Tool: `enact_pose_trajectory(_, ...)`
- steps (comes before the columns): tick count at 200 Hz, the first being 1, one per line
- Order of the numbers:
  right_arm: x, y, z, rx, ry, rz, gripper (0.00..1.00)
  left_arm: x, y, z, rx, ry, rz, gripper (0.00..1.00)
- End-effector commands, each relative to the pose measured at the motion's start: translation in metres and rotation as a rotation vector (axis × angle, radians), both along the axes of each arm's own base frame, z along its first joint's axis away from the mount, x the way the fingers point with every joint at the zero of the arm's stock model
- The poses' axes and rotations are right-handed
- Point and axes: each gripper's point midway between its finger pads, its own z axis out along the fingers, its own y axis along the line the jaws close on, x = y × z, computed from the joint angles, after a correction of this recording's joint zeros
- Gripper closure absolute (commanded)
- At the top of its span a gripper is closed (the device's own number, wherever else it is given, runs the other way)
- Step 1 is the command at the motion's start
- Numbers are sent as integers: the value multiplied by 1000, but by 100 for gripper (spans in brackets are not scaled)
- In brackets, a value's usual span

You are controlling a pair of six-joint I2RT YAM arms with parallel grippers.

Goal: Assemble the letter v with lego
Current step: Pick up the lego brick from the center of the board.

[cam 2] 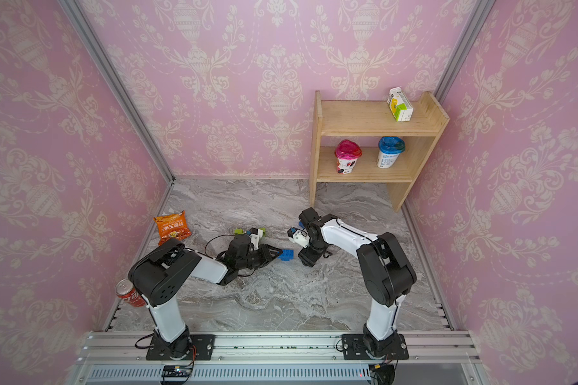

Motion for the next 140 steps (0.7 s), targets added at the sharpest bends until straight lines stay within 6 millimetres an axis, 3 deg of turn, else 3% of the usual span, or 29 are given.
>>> enact_pose_trajectory(1, 4, 11, -2, 21, 14, -1, 40, -4, 5, -18, 59, 39, -8, 69)
enact_pose_trajectory(60, 1, 12, 1, 25, 27, -30, 78, -4, 5, -16, 61, 36, -9, 69)
enact_pose_trajectory(96, -11, 9, 20, 8, 96, -137, 83, -4, 4, -17, 58, 36, -12, 69)
enact_pose_trajectory(140, -69, -4, 39, -157, 306, -373, 83, -5, 5, -16, 68, 36, -15, 69)
